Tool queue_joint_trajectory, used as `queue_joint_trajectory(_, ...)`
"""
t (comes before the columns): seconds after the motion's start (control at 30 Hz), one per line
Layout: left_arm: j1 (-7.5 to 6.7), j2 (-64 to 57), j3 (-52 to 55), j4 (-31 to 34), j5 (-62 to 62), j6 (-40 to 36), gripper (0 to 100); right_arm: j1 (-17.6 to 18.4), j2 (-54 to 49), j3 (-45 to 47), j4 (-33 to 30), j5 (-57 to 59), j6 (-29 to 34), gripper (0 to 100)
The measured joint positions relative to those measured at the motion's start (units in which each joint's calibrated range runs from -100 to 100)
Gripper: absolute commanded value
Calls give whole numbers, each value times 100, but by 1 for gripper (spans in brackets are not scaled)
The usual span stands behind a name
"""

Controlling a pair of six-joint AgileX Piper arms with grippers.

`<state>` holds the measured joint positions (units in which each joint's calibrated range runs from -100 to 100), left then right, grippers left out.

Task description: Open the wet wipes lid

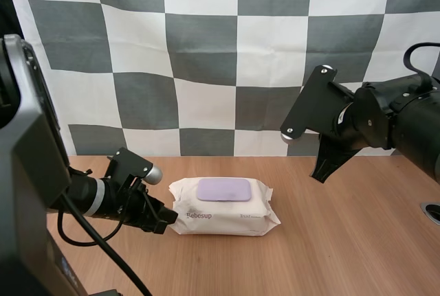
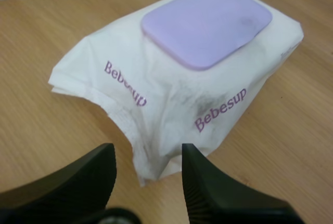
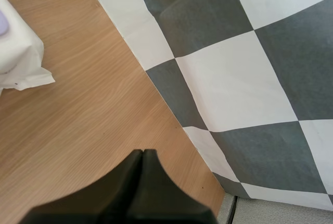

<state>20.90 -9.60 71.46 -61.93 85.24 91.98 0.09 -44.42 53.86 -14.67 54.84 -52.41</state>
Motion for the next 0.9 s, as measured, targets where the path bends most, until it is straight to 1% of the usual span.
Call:
queue_joint_trajectory(0.07,0,0,0,-108,1,25,67,0,0,0,0,0,0,0)
queue_joint_trajectory(0.33,0,12,0,-130,138,37,67,0,0,0,0,0,0,0)
queue_joint_trajectory(0.43,0,12,0,-289,268,37,67,0,0,0,0,0,0,0)
queue_joint_trajectory(0.57,0,12,0,-343,268,37,67,0,0,0,7,0,0,0)
queue_joint_trajectory(0.67,-100,12,0,-343,212,37,67,0,0,0,15,-39,0,0)
queue_joint_trajectory(0.77,-280,12,0,-313,95,40,67,0,0,0,38,-39,0,0)
queue_joint_trajectory(0.83,-410,12,0,-366,-145,40,67,0,0,0,38,-44,0,0)
queue_joint_trajectory(0.9,-497,12,0,-344,-585,40,67,0,0,0,38,-44,0,0)
